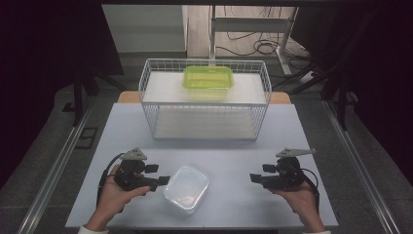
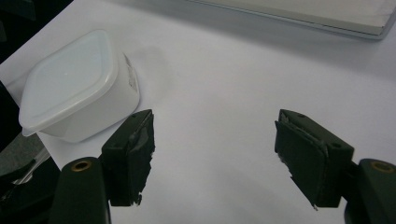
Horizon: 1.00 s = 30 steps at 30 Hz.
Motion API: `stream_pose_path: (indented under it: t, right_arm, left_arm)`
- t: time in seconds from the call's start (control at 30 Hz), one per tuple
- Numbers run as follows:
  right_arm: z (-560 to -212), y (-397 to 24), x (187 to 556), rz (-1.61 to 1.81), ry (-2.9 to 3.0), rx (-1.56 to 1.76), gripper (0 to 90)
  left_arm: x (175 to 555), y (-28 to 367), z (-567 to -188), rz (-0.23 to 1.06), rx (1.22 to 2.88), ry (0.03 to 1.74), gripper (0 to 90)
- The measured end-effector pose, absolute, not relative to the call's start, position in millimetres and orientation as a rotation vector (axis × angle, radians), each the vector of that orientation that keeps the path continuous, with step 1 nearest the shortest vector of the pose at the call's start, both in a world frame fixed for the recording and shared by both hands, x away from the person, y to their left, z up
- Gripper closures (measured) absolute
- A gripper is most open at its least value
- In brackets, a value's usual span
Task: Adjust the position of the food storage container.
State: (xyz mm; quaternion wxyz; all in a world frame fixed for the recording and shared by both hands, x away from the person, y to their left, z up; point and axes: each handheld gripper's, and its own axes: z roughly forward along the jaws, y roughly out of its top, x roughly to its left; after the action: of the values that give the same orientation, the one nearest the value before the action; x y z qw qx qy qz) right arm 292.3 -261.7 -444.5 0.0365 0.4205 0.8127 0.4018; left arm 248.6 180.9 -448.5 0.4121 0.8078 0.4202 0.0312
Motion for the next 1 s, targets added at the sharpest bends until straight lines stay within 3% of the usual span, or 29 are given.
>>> stream_pose_path:
  t: [0.27, 0.53, 1.0]
  right_arm:
    - [-446, -262, 292, 1.229, 2.492, 1.297, 28.6]
    - [-447, -261, 292, 1.221, 2.497, 1.305, 28.6]
    - [-448, -262, 293, 1.224, 2.495, 1.307, 28.7]
  left_arm:
    - [245, 171, -447, 0.059, 2.049, 1.04, 40.9]
    - [235, 134, -449, -0.012, 2.15, 0.961, 68.0]
    - [221, 95, -455, -0.107, 2.241, 0.878, 89.3]
